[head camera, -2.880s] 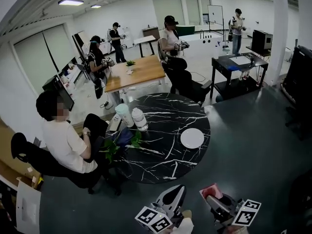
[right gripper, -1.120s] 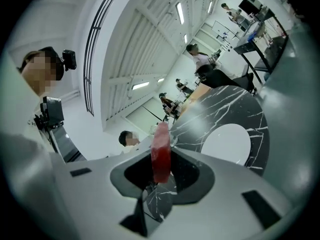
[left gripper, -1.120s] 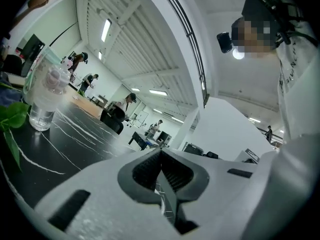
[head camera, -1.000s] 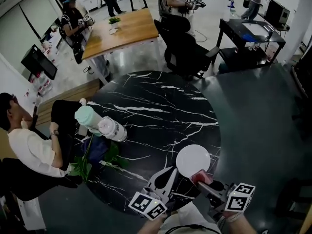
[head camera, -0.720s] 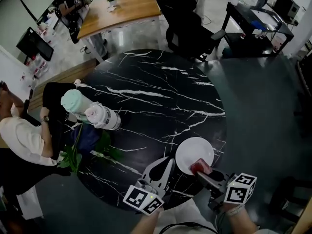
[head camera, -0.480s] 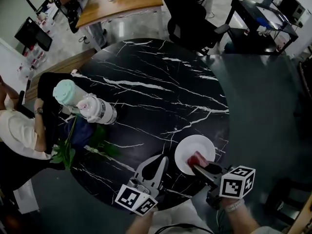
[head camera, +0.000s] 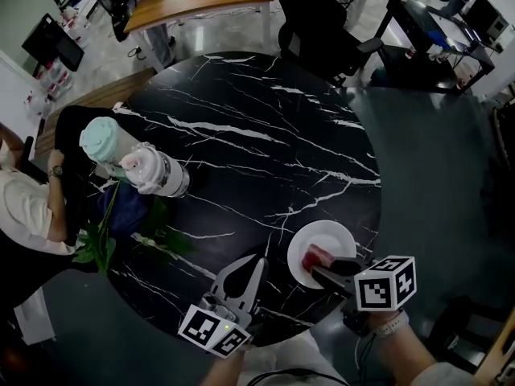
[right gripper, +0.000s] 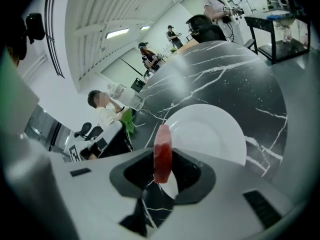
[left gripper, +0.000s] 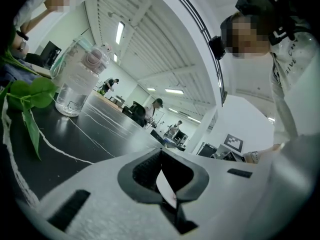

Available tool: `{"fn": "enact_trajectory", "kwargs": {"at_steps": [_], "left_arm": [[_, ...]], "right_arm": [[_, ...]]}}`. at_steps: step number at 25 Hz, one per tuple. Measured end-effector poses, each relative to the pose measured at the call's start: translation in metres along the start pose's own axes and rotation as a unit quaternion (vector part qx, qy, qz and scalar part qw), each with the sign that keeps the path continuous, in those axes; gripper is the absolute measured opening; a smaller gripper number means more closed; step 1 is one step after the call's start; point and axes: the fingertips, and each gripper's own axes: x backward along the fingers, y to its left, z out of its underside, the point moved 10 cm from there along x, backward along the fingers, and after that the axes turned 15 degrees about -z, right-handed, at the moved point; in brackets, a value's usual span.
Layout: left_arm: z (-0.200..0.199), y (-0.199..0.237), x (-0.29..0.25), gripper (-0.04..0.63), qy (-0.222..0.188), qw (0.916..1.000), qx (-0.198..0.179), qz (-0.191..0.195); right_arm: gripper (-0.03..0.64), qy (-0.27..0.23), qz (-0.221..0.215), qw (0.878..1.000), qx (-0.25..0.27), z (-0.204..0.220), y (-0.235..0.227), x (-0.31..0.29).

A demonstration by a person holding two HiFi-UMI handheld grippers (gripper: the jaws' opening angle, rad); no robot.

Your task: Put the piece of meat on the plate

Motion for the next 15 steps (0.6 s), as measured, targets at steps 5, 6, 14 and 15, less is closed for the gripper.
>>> {"fn": "enact_trajectory", "kwargs": {"at_steps": [5,6,14,15], "left_arm": [[-0.002,0.000,-0.001,0.009,-0.001,1.0000,0.004,0.000],[-0.001,-0.001,-0.001,0.009,0.000,1.0000,0.005,0.001],[0.000,-0.004,0.000,0.009,0.001,0.9999,0.014,0.005],[0.000,-0.004,0.001,0.009,0.001,0.9999,0.013,0.005]], "right_arm": [[0.095,0.026,0.021,0.999,0.033,-0.007,0.001,0.004],[0.098,0.035,0.034,0.998,0.051,-0.008,0.002,0.004],[0.240,0.118,0.134,0.962,0.208,-0.015,0.012,-0.001],[0.246,0.119,0.140,0.959,0.217,-0.015,0.013,-0.001]]}}
